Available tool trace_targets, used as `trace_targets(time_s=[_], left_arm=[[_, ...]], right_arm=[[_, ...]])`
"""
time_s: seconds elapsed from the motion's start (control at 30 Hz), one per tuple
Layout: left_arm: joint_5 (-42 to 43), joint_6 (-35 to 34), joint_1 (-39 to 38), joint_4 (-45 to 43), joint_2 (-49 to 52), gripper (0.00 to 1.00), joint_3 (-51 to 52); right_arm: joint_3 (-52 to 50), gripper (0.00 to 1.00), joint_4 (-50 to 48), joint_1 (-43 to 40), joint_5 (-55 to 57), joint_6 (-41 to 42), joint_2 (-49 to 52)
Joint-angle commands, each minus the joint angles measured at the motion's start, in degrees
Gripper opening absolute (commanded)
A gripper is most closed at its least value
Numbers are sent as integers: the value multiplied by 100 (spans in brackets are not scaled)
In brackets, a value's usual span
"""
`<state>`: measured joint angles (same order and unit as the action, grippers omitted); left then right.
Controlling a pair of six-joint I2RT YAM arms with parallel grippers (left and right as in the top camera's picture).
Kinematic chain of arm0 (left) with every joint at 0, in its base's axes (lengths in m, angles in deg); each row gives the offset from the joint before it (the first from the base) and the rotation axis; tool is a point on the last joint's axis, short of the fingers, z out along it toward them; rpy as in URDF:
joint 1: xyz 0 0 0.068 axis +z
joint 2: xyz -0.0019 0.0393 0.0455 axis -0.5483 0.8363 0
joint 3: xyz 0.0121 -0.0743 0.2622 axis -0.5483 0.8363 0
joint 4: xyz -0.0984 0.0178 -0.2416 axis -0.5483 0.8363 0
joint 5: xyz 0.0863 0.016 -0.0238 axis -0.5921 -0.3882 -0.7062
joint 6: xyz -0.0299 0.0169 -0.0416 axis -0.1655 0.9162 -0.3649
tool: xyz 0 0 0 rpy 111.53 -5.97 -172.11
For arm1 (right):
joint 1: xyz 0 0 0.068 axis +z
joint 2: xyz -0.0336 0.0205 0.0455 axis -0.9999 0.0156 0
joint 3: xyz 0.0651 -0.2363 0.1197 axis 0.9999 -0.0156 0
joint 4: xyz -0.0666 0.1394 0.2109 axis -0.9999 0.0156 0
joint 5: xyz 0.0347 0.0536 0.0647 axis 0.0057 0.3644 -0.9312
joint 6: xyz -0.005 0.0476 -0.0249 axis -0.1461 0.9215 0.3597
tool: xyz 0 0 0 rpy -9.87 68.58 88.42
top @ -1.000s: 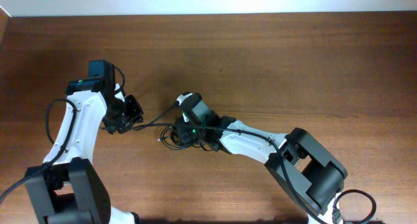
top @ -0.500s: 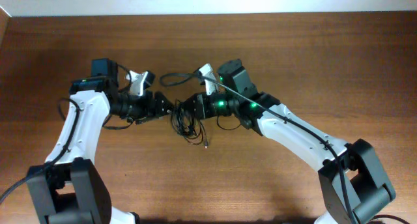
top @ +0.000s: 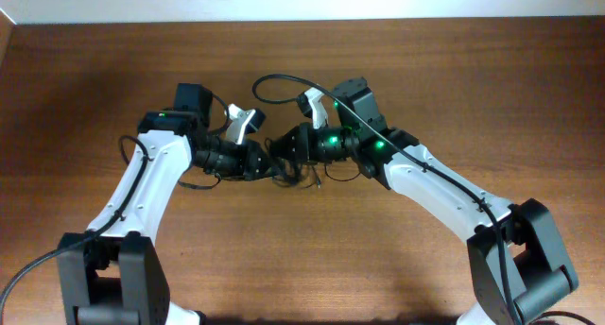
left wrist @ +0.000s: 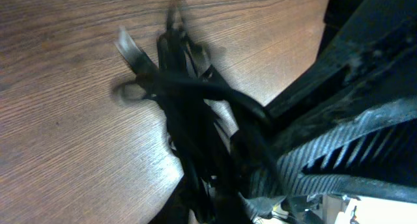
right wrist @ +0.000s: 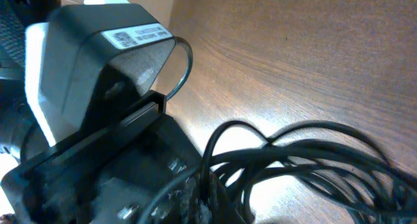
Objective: Untangle cables
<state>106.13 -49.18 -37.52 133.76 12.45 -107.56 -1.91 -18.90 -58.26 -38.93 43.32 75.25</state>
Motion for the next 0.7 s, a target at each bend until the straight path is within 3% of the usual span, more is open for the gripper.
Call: trace_targets(time_s=[0.0,0.1,0.13,0.17,0.2,0.3,0.5,0.57,0.67], left_arm=[[203,52,-50,-28,9,0,28],[444,-111,7,-28,9,0,28],[654,-114,96,-28,9,0,28],[890,-114,214,-26,9,0,28],[1189,-114,358,-26,9,0,28],[2020,-245,708,-24,9,0,28],[2135,-1388,916,-28,9,0,28],[2437,-1405,933,-94,9,0,28],[597,-1405,890,-20,9,0,28]], right_arm=[[55,4,26,57,-85,35,-72],[50,4,579,55,393,-304,-70],[50,10,918,50,601,-485,-70],[50,36,1200,35,785,-623,-70],[50,56,1543,-20,883,-688,-70],[48,74,2157,-219,741,-708,-70],[39,76,2953,-358,411,-1672,-70],[39,77,3377,-361,1189,-1738,-70],[39,80,4153,-361,2343,-1895,-70]])
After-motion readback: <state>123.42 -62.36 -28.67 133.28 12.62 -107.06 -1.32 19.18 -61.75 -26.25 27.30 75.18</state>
